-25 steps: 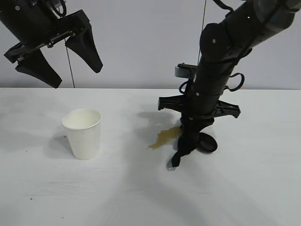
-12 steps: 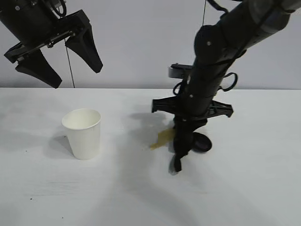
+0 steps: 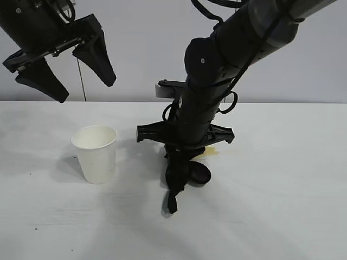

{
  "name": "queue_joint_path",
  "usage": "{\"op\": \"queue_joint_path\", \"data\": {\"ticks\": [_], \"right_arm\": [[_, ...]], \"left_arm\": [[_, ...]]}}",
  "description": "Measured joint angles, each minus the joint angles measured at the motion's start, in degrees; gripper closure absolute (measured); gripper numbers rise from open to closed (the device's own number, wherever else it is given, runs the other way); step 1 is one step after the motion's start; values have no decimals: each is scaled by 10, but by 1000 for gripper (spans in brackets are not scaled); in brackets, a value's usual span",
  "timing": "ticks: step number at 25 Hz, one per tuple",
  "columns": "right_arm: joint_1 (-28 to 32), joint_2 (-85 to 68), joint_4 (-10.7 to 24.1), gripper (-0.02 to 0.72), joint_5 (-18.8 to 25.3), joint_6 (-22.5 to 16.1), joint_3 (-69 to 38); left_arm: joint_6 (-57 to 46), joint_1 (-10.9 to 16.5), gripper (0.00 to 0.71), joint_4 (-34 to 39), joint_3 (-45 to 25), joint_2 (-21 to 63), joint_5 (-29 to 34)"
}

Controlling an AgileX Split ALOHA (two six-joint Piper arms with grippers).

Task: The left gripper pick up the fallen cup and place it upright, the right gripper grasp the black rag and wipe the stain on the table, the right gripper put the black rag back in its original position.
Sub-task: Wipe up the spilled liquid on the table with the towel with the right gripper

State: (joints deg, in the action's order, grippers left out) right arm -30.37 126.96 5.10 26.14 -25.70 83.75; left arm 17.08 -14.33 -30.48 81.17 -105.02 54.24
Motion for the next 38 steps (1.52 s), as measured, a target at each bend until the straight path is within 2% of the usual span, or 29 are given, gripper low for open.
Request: {"op": "queue_joint_path", "data": {"ticks": [7, 11, 14, 19, 23, 30, 34, 38], "right_arm": [[82, 5, 20, 582, -28, -16, 3], [131, 5, 39, 582, -17, -14, 4], [143, 3, 45, 582, -5, 0, 4], [127, -7, 30, 582, 26, 37, 4], [75, -10, 12, 582, 55, 55, 3], [-14, -10, 1, 582, 44, 52, -1], [-10, -10, 0, 582, 34, 33, -1], [30, -10, 19, 582, 25, 19, -1]], "left_arm": [[0, 0, 16, 1, 0, 0, 1], [0, 0, 16, 1, 0, 0, 1], [0, 0, 16, 1, 0, 0, 1], [0, 0, 16, 1, 0, 0, 1], [0, 0, 16, 1, 0, 0, 1], [0, 0, 16, 1, 0, 0, 1], [0, 0, 16, 1, 0, 0, 1], [0, 0, 16, 1, 0, 0, 1]]}}
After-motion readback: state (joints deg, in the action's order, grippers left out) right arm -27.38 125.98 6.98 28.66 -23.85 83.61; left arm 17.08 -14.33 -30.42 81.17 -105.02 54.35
